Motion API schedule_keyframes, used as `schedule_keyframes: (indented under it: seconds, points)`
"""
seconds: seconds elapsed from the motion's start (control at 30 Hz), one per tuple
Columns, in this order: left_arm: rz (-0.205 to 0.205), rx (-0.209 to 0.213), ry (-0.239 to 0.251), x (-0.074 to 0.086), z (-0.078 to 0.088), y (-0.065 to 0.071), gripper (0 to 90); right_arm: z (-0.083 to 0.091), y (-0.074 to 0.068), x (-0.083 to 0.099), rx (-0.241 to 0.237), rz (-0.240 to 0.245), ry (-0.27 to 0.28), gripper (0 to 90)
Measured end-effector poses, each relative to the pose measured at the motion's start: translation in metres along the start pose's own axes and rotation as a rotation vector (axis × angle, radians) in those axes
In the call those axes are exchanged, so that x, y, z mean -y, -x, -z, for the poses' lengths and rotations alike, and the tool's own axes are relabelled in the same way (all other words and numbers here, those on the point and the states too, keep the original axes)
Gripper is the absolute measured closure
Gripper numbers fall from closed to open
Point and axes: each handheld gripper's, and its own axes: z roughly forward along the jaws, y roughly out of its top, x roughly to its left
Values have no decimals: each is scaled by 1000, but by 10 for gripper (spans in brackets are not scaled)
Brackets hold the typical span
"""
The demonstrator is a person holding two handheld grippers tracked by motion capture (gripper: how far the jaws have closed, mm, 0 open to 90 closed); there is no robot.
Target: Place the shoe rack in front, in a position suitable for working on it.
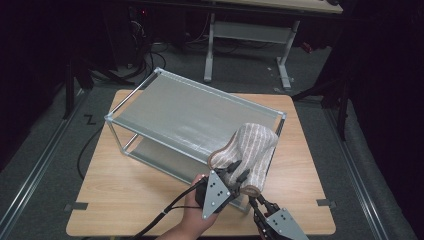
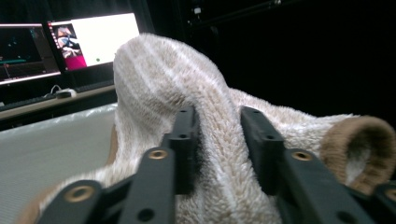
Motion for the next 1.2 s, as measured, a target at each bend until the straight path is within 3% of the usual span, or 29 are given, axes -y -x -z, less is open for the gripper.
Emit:
schedule_keyframes:
  seconds: [0.2, 0.37, 0.43, 0.5, 0.6, 0.77, 0.87, 0.93, 1.2]
  points:
    - [5, -12, 64, -17, 9, -2, 464, 0, 0, 0, 3, -1, 0, 785]
    - [55, 1, -37, -18, -8, -9, 341, 0, 0, 0, 4, 1, -1, 784]
    - [58, 0, -87, -14, -14, -9, 303, 0, 0, 0, 4, 2, 0, 784]
    - [34, -14, -97, -12, -16, -6, 293, 0, 0, 0, 3, 3, 1, 784]
    - [-10, -13, -116, -10, -16, -2, 346, 0, 0, 0, 2, 6, 1, 784]
    - [-20, 13, -103, -7, -13, 3, 531, 0, 0, 0, 3, 3, 1, 784]
    - [-35, 11, -84, -4, -11, 5, 706, 0, 0, 0, 3, 4, 1, 784]
    - [-25, 10, -75, -3, -10, 3, 755, 0, -1, 0, 2, 4, 1, 784]
    - [8, -6, -19, -6, -2, -6, 792, 0, 0, 0, 2, 6, 3, 784]
